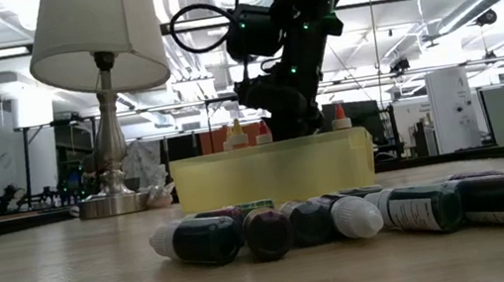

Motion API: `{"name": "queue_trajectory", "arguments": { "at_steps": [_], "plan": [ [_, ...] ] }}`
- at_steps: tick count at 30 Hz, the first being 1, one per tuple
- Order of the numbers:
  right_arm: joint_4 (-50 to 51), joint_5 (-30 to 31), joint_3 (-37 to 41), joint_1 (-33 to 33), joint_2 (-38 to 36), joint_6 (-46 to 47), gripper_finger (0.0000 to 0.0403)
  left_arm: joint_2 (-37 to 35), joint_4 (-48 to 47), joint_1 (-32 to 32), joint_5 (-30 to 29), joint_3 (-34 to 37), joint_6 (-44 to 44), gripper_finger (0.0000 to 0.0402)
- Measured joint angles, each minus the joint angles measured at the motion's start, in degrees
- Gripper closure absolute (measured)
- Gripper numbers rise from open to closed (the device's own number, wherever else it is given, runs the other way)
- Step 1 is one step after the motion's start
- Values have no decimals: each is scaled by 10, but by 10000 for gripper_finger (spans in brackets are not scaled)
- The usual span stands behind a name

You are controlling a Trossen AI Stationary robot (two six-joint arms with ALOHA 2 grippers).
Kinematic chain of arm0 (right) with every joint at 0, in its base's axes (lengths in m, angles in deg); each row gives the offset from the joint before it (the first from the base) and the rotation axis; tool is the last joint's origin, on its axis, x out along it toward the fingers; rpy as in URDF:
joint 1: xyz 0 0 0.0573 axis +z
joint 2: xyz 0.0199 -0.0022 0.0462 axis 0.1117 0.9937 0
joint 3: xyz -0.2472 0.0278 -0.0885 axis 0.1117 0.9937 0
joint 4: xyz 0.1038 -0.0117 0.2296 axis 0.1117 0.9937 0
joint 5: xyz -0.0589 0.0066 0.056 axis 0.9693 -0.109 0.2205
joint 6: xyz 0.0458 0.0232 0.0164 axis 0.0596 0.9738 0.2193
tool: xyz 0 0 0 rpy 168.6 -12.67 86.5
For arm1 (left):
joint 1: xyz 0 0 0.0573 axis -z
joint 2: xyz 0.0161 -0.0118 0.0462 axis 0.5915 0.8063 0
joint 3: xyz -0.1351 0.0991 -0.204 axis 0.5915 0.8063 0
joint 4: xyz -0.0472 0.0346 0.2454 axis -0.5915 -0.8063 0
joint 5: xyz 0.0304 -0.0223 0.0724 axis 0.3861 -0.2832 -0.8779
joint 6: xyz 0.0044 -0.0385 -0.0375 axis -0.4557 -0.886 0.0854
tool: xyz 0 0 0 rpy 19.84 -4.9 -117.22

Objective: Pick & Place food coloring
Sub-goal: Put the small orange food coloring bottle into the yellow bin

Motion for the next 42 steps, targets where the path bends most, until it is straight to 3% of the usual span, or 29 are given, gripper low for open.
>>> {"name": "queue_trajectory", "arguments": {
  "at_steps": [36, 42],
  "plan": [
    [5, 2, 9, -5, -1, -6, 348, 0, 0, 0, 0, 0, -1, 197],
    [5, 1, 9, -5, -1, -13, 323, 0, 0, 0, 0, 0, -1, 197]
  ]
}}
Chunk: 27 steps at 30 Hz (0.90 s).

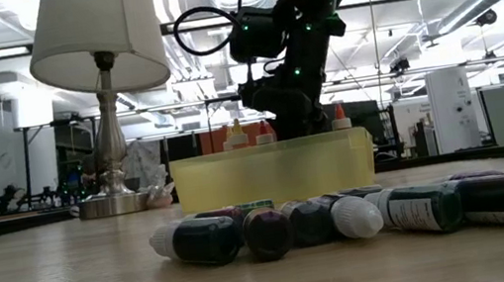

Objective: Pick & Place food coloring
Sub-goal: Put the small orange food coloring bottle into the yellow bin, then put the small purple food coloring bottle into the yellow bin

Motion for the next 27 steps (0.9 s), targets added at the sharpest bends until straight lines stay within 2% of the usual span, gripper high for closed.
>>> {"name": "queue_trajectory", "arguments": {
  "at_steps": [10, 20, 27],
  "plan": [
    [0, 0, 0, 0, -1, 0, 278, 0, 0, 0, 0, 0, 0, 197],
    [5, -5, -1, 0, -33, 0, 260, 0, 0, 0, 0, 0, -1, 197],
    [62, -4, -1, 3, -76, -2, 257, -5, -1, 0, 0, 0, 0, 197]
  ]
}}
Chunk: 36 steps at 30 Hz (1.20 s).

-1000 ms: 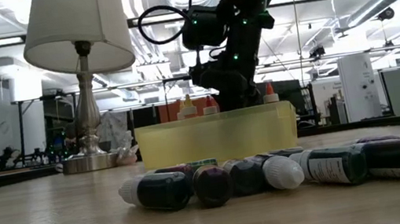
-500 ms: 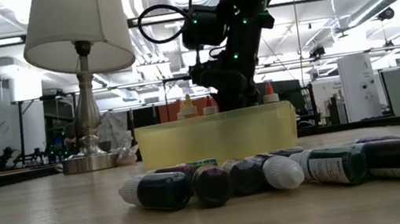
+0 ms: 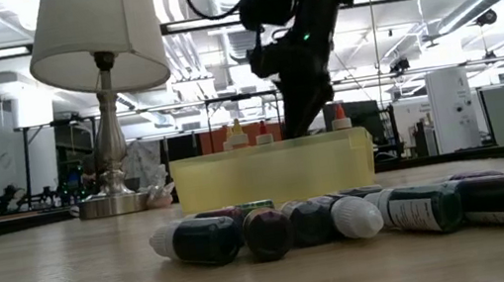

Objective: Pick & Place food coloring
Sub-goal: Put the small purple food coloring bottle into the yellow bin

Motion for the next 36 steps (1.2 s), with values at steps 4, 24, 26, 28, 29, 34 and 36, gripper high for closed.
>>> {"name": "queue_trajectory", "arguments": {
  "at_steps": [4, 24, 26, 28, 29, 34, 36],
  "plan": [
    [47, 0, 0, 18, -25, -16, 259, -14, 1, 0, 0, 0, 18, 197],
    [22, 1, 11, 214, -220, 52, 259, -114, 206, 2, 2, 146, 6, 197],
    [20, 1, 11, 231, -226, 56, 257, -114, 210, 2, 2, 152, -22, 197],
    [20, 1, 11, 246, -230, 67, 255, -113, 210, 2, 3, 158, -50, 197],
    [20, 1, 11, 253, -230, 73, 255, -113, 209, 2, 2, 162, -58, 197],
    [19, 1, 11, 282, -227, 84, 260, -113, 210, 2, 3, 181, -62, 197],
    [19, 1, 11, 291, -224, 91, 264, -113, 209, 1, 3, 188, -73, 197]
  ]
}}
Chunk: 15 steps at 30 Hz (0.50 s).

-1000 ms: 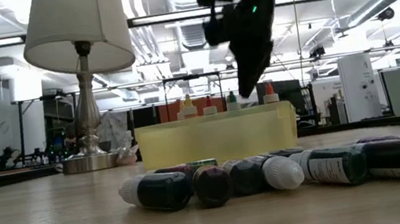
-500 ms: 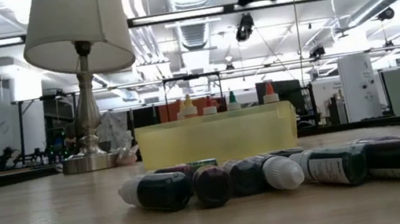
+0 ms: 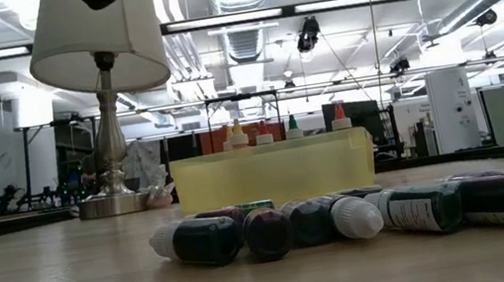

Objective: Pick & Place food coloring
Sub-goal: Put the small purple food coloring bottle into the yellow bin

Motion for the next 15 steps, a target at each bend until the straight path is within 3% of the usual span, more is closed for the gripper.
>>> {"name": "queue_trajectory", "arguments": {
  "at_steps": [8, 15],
  "plan": [
    [-19, 0, 0, 11, 18, 2, 282, 0, 15, 0, 30, 2, 22, 197],
    [-23, 1, 0, 10, 24, -9, 292, -1, 23, 0, 30, 2, -73, 197]
  ]
}}
